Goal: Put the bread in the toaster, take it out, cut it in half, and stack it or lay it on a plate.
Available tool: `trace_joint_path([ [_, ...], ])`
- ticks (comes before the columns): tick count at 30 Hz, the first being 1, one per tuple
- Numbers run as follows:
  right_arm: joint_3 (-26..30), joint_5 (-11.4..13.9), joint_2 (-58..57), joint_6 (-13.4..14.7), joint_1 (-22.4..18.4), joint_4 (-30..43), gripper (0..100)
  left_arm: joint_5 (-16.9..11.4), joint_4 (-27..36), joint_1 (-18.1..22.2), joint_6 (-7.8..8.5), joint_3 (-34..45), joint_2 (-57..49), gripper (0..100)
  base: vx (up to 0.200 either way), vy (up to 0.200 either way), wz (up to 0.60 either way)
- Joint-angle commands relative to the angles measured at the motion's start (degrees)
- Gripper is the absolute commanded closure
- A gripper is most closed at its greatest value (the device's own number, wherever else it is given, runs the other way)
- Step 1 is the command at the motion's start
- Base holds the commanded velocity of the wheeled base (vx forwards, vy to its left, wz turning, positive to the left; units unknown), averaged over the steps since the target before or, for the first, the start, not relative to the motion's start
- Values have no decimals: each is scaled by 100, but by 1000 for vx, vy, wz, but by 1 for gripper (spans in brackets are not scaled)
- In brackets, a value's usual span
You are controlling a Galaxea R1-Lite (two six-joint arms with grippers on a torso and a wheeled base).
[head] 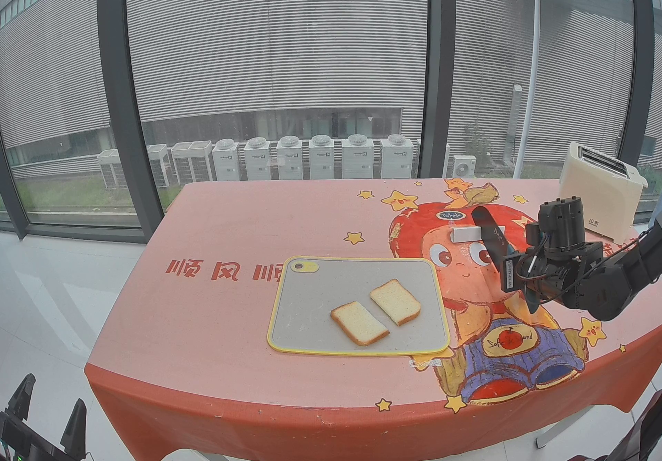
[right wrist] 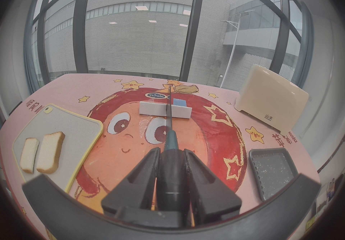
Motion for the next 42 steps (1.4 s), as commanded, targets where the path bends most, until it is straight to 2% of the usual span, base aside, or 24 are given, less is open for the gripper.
trace_joint_path([
  [1,-4,3,31,0,7,0,100,1,-2,0,-8,101,10,0,0,0,0],
  [10,-13,-6,22,9,16,0,100,1,-2,0,0,101,10,0,0,0,0],
  [11,-13,-24,22,9,16,0,0,1,-2,0,-8,101,10,0,0,0,0],
  [42,-30,-41,-57,44,165,-9,0,1,-2,0,0,101,10,0,0,0,0],
])
